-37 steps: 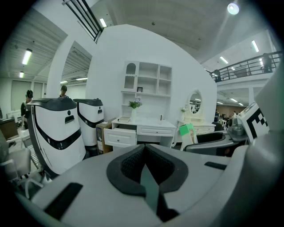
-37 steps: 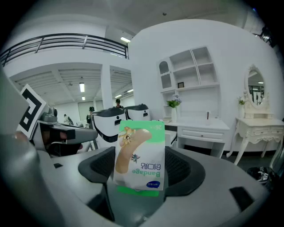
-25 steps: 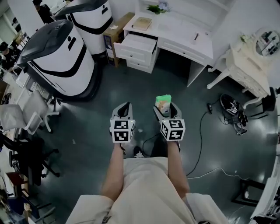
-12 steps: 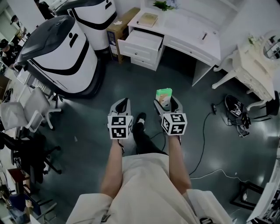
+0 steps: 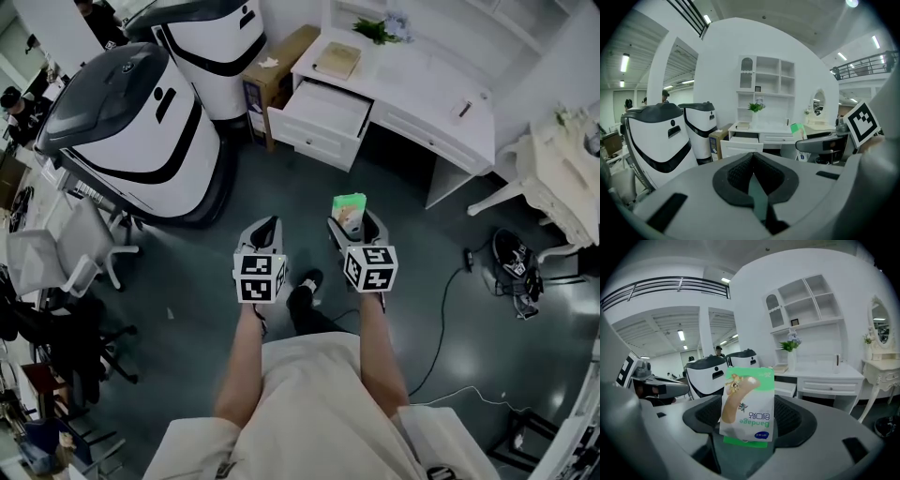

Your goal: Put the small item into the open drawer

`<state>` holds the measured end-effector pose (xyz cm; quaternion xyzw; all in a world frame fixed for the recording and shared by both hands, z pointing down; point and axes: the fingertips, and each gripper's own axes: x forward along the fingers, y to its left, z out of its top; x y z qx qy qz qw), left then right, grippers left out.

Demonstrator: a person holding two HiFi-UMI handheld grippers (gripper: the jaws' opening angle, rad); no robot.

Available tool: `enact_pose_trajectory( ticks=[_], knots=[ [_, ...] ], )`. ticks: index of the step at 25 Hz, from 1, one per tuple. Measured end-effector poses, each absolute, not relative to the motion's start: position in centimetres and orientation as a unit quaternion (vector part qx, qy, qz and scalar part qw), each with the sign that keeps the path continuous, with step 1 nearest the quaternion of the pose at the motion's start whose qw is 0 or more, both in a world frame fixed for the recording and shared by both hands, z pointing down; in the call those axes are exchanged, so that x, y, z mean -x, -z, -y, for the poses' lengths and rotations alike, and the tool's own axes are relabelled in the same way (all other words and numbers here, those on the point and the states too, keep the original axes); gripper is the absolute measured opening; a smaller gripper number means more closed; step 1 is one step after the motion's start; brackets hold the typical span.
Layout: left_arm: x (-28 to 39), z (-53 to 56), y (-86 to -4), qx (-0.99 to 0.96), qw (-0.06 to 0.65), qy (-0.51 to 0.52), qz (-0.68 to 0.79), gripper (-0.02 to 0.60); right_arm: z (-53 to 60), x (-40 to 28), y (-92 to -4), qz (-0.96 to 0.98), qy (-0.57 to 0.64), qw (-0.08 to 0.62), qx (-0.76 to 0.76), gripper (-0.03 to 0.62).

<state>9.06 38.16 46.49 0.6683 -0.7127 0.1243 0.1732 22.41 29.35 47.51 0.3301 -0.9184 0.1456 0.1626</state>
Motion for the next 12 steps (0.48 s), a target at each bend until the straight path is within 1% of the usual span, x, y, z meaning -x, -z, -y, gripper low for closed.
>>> enact_pose_trajectory(
  ticks=[7,12],
  knots=[
    [-4.4,-29.2,-45.0,-0.68,0.158,-0.137,0.703,0.017,-20.5,-17.1,-46.5,0.918,-0.153,0.147,-0.336,0.367],
    [-2.4,-23.8,-44.8,-0.687,0.151,-0.148,0.695,0.017,-14.7,-15.0,-46.5,0.914,-0.164,0.137,-0.344,0.367]
  ],
)
